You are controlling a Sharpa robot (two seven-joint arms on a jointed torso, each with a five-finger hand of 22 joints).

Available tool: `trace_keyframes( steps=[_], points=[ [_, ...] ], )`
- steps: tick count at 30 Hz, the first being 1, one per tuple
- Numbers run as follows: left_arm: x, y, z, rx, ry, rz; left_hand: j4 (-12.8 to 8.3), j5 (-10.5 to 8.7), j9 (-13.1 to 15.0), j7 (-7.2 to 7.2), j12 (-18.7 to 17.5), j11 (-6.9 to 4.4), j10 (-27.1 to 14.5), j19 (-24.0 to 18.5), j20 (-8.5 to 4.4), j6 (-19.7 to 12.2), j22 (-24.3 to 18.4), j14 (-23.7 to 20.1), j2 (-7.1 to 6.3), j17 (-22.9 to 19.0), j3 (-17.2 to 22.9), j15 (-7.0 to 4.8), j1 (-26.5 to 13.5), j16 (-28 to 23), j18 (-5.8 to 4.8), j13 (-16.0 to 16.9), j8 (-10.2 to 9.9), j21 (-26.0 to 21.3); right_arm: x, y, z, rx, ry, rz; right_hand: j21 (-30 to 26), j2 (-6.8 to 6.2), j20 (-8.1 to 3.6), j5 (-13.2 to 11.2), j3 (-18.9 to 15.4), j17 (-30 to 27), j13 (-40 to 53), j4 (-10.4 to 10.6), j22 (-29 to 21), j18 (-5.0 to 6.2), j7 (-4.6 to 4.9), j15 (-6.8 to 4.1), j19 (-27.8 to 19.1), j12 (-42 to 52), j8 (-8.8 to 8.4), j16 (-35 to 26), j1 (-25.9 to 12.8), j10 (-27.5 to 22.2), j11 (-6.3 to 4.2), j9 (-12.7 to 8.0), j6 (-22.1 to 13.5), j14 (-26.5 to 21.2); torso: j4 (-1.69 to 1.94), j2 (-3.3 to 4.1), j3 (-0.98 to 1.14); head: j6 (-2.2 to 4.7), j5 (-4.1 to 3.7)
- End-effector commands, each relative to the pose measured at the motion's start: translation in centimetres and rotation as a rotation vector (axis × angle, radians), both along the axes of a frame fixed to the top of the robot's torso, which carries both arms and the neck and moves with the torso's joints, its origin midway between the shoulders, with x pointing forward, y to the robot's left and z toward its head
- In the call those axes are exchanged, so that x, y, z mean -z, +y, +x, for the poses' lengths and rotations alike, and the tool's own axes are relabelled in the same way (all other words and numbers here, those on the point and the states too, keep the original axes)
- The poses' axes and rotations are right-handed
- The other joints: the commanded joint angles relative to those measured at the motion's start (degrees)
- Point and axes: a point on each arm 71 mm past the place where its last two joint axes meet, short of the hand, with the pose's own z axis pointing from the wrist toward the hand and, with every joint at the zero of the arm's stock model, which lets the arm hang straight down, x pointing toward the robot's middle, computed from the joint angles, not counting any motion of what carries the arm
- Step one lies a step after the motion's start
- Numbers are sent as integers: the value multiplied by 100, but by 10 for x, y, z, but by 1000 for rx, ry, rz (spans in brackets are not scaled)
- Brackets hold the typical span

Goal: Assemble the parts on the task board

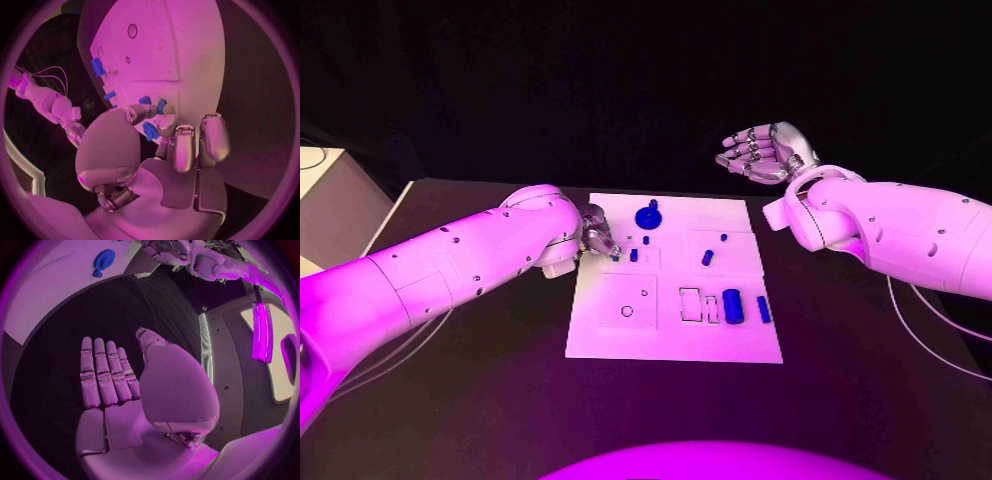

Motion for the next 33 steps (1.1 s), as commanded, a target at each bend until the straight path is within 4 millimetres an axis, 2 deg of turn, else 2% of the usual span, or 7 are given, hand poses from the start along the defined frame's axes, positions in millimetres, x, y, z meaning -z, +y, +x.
trace_keyframes(
  steps=[1, 7, 15, 20, 33],
  points=[
    [6, -5, -4, 25, 24, -6, -839, 2, 12, -62, 24, 2, 41, -7, 9, 20, 9, 551, -6, 1314, 818, -33, -84, 32, -95, 12, 7, 10, 0, 2, -1, -20, -4, 1, 3, 66, -6, 24, -26, -6, -3, 8, -7, 40, 172, -3, -41, -34, -20, -22, -2, 2, 11, -7, 43, -29, -1, -1, -1, -13, -11],
    [8, -5, -4, 20, 26, -8, -674, -7, 6, -149, 41, -60, 76, -4, -21, 44, 12, 550, -81, 1312, 568, -79, -227, 31, -95, 24, -8, 1, 0, 2, -1, -20, -4, 2, 4, 69, -6, 23, -31, -10, -3, 12, -8, 40, 172, -3, -42, -35, -22, -22, -8, 3, 12, -7, 45, -28, 7, 0, -1, -20, -19],
    [9, -4, -4, 15, 29, -8, -496, -20, -60, -192, 39, -91, 50, -10, -56, 118, -7, 545, -148, 1295, 247, -112, -311, 23, -93, 12, -72, -22, 0, 2, 0, -20, -4, 2, 4, 69, -6, 23, -31, -10, -3, 12, -8, 40, 172, -3, -42, -35, -22, -22, -8, 3, 12, -7, 45, -28, 8, -3, -3, -30, -20],
    [9, -3, -4, 12, 34, 1, -271, -30, -148, -173, 9, -74, -45, -41, -60, 178, -72, 530, -278, 1244, -313, -103, -383, 0, -82, -49, -170, -73, 0, 2, 0, -20, -5, 2, 4, 72, -6, 23, -37, -15, -3, 18, -8, 40, 172, -2, -43, -36, -24, -24, -15, 3, 12, -7, 46, -28, 4, -6, -4, -32, -14],
    [9, 2, -3, -1, 10, 29, -97, -31, -185, -146, 2, -53, -104, -58, -49, 182, -110, 520, -271, 1212, -788, -82, -322, -16, -75, -78, -224, -108, -1, 0, -1, -9, -8, -1, 4, 73, -5, 26, -45, -21, -3, 23, -9, 40, 172, -2, -44, -37, -26, -25, -23, 4, 13, -7, 47, -29, 5, -2, -9, -31, -24]
  ],
)
